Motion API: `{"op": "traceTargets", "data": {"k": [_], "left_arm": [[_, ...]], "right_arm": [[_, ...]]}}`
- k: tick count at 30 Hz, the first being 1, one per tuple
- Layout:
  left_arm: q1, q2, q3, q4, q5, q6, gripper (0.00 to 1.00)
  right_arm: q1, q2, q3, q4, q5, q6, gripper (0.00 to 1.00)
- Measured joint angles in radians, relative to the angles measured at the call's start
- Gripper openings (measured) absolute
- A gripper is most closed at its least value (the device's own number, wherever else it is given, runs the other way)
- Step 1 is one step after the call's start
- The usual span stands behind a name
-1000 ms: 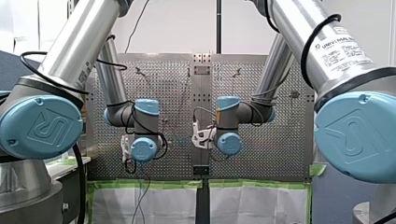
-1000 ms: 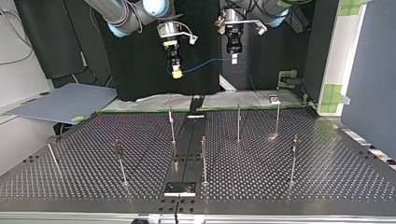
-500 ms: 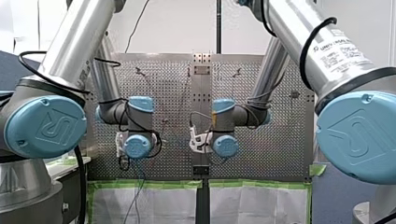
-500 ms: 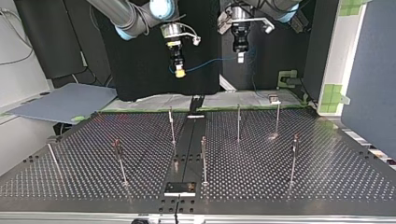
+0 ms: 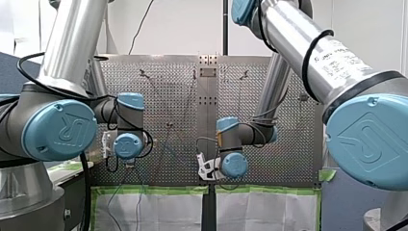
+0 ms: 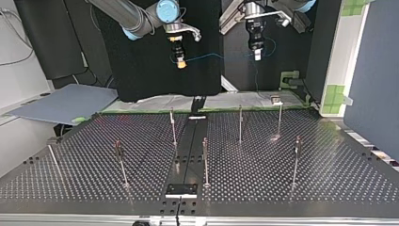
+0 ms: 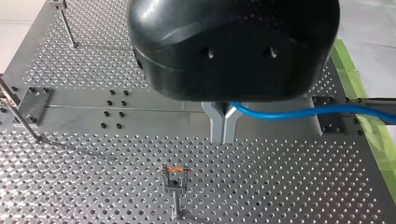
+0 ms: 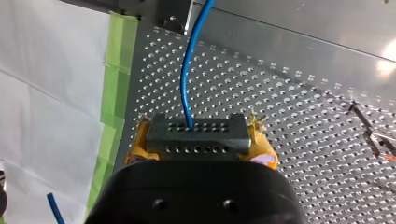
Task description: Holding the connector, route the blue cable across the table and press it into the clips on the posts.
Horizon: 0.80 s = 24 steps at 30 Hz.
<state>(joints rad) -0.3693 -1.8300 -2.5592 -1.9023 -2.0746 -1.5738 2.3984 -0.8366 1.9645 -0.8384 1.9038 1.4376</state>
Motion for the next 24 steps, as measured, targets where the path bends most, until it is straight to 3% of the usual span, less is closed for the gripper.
{"op": "traceTargets", "data": {"k": [5,9,13,20,24], "left_arm": [[0.001,-0.005,0.009,0.001,0.014,0.011,0.00],[0.002,0.017,0.024,-0.011,0.030,0.021,0.00],[0.010,0.060,0.046,-0.036,0.033,0.027,0.00],[0.028,0.120,0.110,-0.110,-0.005,0.044,0.00],[0.037,0.126,0.130,-0.146,-0.022,0.046,0.00]], "right_arm": [[0.002,-0.004,-0.006,0.013,0.000,0.000,0.00],[0.019,-0.036,-0.037,0.045,-0.006,0.017,0.00],[0.042,-0.078,-0.079,0.087,-0.035,0.048,0.00],[0.043,-0.146,-0.147,0.155,-0.100,0.111,0.00],[0.043,-0.183,-0.185,0.193,-0.137,0.128,0.00]]}}
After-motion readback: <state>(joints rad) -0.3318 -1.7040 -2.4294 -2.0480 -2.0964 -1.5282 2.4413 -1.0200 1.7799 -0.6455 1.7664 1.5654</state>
